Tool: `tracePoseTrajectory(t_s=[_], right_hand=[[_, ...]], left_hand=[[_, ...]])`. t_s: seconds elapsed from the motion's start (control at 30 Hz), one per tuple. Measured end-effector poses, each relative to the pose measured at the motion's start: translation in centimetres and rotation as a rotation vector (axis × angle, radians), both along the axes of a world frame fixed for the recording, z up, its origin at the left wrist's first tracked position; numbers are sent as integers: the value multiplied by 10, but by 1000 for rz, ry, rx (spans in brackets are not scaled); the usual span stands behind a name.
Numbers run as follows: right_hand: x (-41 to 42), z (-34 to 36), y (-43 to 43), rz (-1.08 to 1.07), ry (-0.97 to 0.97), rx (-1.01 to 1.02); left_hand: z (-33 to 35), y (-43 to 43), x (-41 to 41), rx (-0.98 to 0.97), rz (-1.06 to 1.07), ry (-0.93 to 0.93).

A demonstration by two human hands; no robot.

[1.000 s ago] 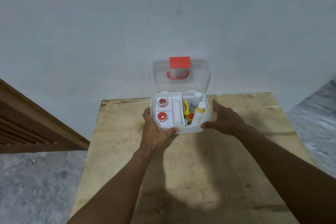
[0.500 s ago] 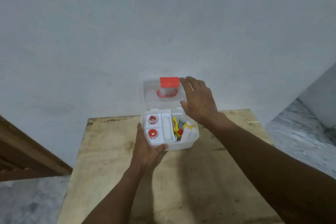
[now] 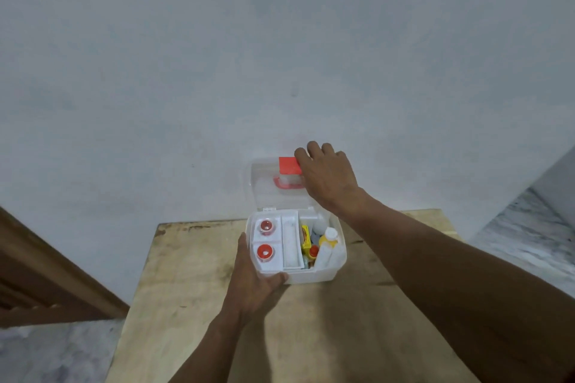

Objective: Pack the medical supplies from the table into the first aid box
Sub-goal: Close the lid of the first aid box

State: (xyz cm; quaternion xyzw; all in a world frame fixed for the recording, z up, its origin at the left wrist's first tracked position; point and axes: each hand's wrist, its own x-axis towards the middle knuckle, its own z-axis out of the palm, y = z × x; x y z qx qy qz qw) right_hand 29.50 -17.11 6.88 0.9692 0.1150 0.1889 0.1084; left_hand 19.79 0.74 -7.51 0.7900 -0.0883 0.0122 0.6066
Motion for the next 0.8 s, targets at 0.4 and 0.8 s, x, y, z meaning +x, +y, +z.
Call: tracePoseTrajectory(t_s=[0.4,0.8], right_hand=[[-70,-8,-6,194,71,147],[-143,-87,16,74,254,86]], left_hand=[[9,-2,-14,-39,93,191],[2,-2,-18,68,198,184]])
